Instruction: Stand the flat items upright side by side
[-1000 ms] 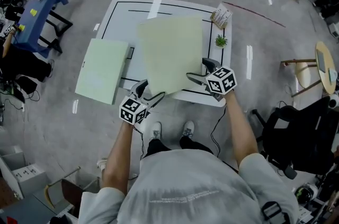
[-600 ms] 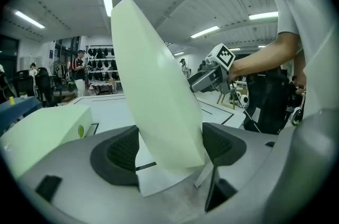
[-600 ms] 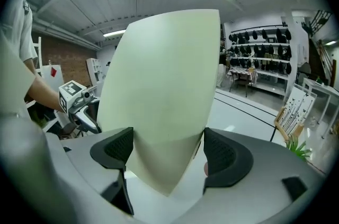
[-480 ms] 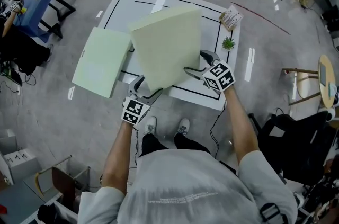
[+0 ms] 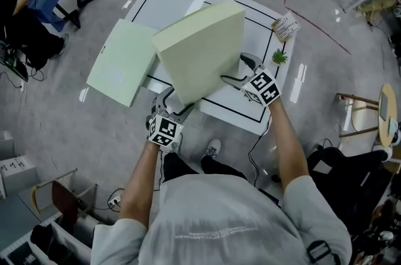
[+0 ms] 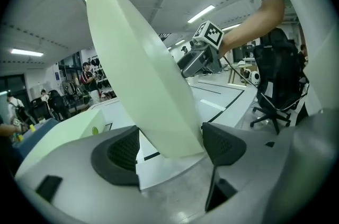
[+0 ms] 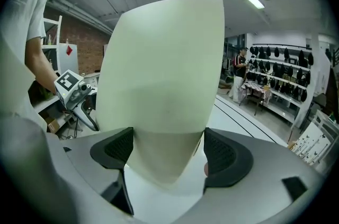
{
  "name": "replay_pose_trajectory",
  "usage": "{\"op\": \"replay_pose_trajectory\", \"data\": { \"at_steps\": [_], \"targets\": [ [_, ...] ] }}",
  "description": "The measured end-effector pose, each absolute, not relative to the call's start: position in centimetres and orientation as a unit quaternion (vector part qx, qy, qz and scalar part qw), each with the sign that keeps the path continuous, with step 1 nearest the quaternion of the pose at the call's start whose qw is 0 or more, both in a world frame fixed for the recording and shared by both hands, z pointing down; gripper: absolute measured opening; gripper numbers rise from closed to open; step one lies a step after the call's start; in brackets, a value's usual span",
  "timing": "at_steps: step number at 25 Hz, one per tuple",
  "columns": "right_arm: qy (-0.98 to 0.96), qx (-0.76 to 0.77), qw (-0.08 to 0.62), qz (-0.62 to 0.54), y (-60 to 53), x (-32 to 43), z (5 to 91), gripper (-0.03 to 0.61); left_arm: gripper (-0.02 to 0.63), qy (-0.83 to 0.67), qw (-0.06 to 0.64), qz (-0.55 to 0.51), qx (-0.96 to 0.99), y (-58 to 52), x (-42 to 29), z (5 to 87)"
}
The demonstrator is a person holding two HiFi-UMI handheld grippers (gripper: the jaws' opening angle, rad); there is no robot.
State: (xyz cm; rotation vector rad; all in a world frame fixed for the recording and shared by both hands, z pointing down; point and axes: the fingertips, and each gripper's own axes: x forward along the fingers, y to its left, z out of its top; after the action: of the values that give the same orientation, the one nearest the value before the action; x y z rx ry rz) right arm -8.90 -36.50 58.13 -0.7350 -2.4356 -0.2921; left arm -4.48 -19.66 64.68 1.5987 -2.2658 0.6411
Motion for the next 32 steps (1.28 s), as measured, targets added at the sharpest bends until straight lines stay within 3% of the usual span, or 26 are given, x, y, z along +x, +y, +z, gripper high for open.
{"op": "replay_pose_trajectory", "data": {
  "at_steps": [16,32],
  "targets": [
    [-0.890,-0.311,0.290,-0.167,-38.1,-10.1,58.6,0.408,0.370,-0.796,0.122,0.264,0.530,-21.6,-3.2,65.8],
    [-0.879,-0.337,0.267,-0.207,-36.8,-9.5,59.7,0.408,0.357,-0.781,0.112,0.214,0.576,-23.5,-1.2,63.3]
  ]
}}
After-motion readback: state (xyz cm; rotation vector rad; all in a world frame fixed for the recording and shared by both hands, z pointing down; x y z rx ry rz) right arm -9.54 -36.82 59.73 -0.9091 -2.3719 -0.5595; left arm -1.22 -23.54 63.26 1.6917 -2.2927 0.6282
